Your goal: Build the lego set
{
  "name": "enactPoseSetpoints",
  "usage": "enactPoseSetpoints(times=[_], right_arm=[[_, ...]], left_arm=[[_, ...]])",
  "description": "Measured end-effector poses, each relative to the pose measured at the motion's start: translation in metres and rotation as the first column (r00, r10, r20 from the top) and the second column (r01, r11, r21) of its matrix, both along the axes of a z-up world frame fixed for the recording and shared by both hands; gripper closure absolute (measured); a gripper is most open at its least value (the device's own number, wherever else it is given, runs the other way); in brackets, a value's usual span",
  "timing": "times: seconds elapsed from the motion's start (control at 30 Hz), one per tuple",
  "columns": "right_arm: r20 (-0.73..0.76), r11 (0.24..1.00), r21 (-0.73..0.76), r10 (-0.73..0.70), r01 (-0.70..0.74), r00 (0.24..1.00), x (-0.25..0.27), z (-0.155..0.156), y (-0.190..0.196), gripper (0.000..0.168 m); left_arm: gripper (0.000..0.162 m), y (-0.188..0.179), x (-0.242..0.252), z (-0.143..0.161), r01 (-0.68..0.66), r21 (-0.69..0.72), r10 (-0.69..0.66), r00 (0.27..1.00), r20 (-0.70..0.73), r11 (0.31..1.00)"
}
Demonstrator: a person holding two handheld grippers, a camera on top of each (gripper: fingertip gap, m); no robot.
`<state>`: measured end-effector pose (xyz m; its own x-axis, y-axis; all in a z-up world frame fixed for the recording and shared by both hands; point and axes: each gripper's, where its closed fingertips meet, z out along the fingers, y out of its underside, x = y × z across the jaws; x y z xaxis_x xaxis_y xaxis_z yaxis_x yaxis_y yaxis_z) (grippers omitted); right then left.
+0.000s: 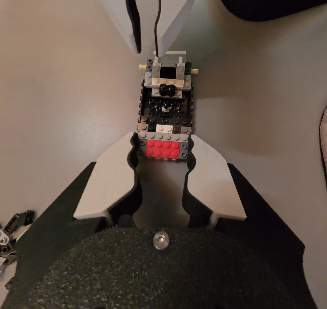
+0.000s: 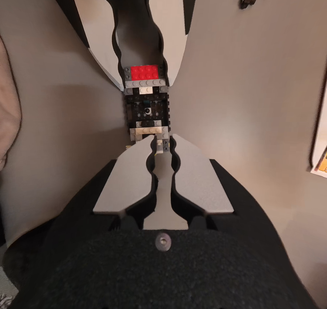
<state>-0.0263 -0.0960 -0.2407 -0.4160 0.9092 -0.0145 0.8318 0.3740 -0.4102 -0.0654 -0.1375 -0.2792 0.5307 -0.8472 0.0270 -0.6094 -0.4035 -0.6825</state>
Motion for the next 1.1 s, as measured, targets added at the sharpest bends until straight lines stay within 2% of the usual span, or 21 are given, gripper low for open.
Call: enactPoseSetpoints(times=[0.03, 0.17, 0.4, 0.87, 1.1], right_arm=[[0.003, 1.000, 0.005, 0.007, -0.007, 1.000, 0.000, -0.002, -0.001, 0.157], [0.019, 0.998, -0.021, 0.057, -0.057, 0.998, 0.002, -0.002, -0.013, 0.157], [0.071, 0.989, 0.041, 0.136, -0.139, 0.988, 0.011, -0.014, -0.025, 0.165], [0.122, 0.986, 0.090, 0.126, -0.137, 0.984, 0.013, -0.018, -0.030, 0.168], [0.097, 0.991, 0.082, 0.102, -0.110, 0.990, 0.013, -0.018, -0.030, 0.168]], left_arm=[[0.109, 0.000, 0.000, 0.000, 0.000, 0.001, 0.000, 1.000, -0.001, 1.000], [0.109, 0.000, 0.000, 0.000, 0.000, 0.001, 0.000, 1.000, 0.001, 1.000], [0.109, 0.000, 0.000, 0.000, 0.000, 0.003, 0.000, 1.000, -0.003, 1.000], [0.109, 0.000, 0.001, 0.000, -0.001, 0.010, 0.001, 1.000, -0.005, 1.000], [0.109, 0.000, 0.001, 0.000, -0.002, 0.012, 0.002, 1.000, -0.006, 1.000]])
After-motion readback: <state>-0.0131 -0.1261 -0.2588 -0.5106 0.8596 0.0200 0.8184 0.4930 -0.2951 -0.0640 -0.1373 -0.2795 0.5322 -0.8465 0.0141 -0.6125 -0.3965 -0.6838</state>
